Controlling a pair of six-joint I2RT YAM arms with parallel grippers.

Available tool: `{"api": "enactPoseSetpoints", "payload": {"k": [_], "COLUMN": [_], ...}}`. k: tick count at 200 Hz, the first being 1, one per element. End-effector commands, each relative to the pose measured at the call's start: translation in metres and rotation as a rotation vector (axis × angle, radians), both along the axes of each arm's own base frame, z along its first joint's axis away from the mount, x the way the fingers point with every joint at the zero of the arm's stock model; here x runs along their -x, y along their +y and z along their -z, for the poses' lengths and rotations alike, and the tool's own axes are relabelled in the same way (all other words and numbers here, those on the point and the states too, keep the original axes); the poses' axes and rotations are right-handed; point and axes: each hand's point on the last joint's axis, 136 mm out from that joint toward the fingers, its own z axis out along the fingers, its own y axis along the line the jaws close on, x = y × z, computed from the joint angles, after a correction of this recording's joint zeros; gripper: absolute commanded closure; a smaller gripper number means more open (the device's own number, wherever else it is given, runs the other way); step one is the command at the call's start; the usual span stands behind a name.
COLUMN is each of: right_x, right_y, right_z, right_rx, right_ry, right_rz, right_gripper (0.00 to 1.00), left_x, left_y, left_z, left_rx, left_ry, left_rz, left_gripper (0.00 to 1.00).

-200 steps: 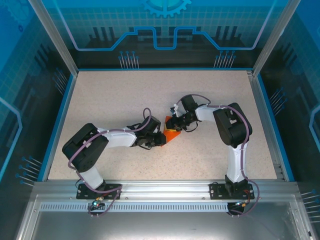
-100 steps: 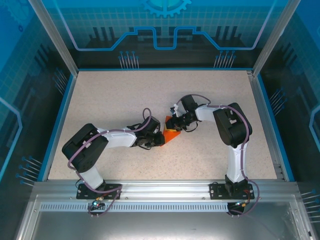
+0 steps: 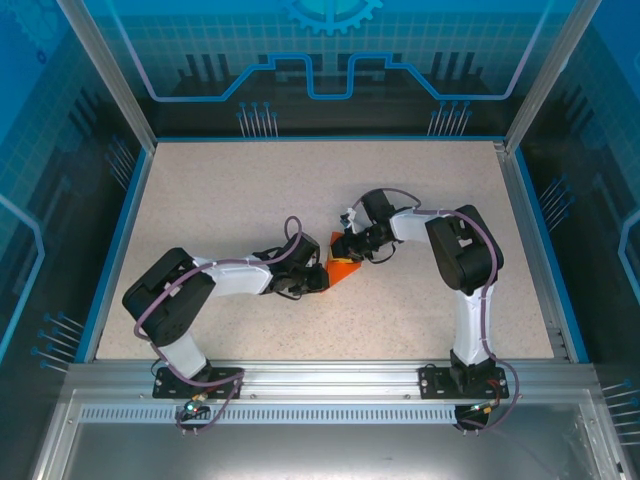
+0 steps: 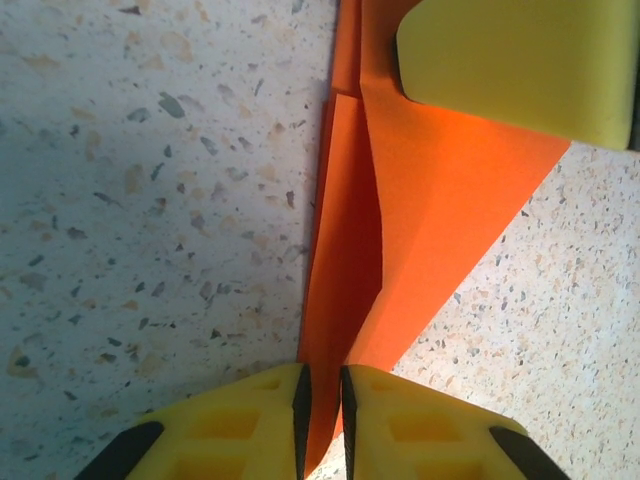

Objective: Fold a paper plane with a square sheet of paper (pick it up from the middle)
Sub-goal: Fourth fold the wing at the center of the table.

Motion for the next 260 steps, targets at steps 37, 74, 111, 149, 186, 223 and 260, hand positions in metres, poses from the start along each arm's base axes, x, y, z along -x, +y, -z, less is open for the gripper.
{"api": "enactPoseSetpoints", "payload": {"k": [37, 74, 111, 149, 186, 223, 260], "right_x": [0.005, 0.005, 0.005, 0.005, 0.006, 0.006, 0.007], "right_y": [-0.021, -0.021, -0.021, -0.021, -0.021, -0.022, -0.024], "right_z": [0.044, 0.045, 0.046, 0.047, 0.047, 0.051, 0.054], "right_rx": [0.134, 0.136, 0.139, 0.139, 0.141, 0.156, 0.183], "right_ry": [0.044, 0.044, 0.046, 0.05, 0.052, 0.058, 0.065], "right_rz": [0.023, 0.022, 0.023, 0.021, 0.02, 0.024, 0.021], "right_gripper": [0.81, 0.81, 0.8, 0.81, 0.8, 0.8, 0.8], "left_x": [0.021, 0.024, 0.026, 0.029, 0.03, 0.036, 0.047], "left_y": [0.015, 0.019, 0.021, 0.023, 0.028, 0.034, 0.038], "left_z": [0.015, 0.017, 0.015, 0.018, 0.022, 0.025, 0.031], "left_rx": [-0.055, -0.07, -0.071, -0.079, -0.112, -0.158, -0.213], "left_ry": [0.079, 0.089, 0.09, 0.102, 0.117, 0.146, 0.179], "left_rz": [0.01, 0.008, 0.003, 0.007, -0.005, 0.0, 0.015], "left_gripper": [0.88, 0.85, 0.85, 0.91, 0.95, 0.96, 0.95]}}
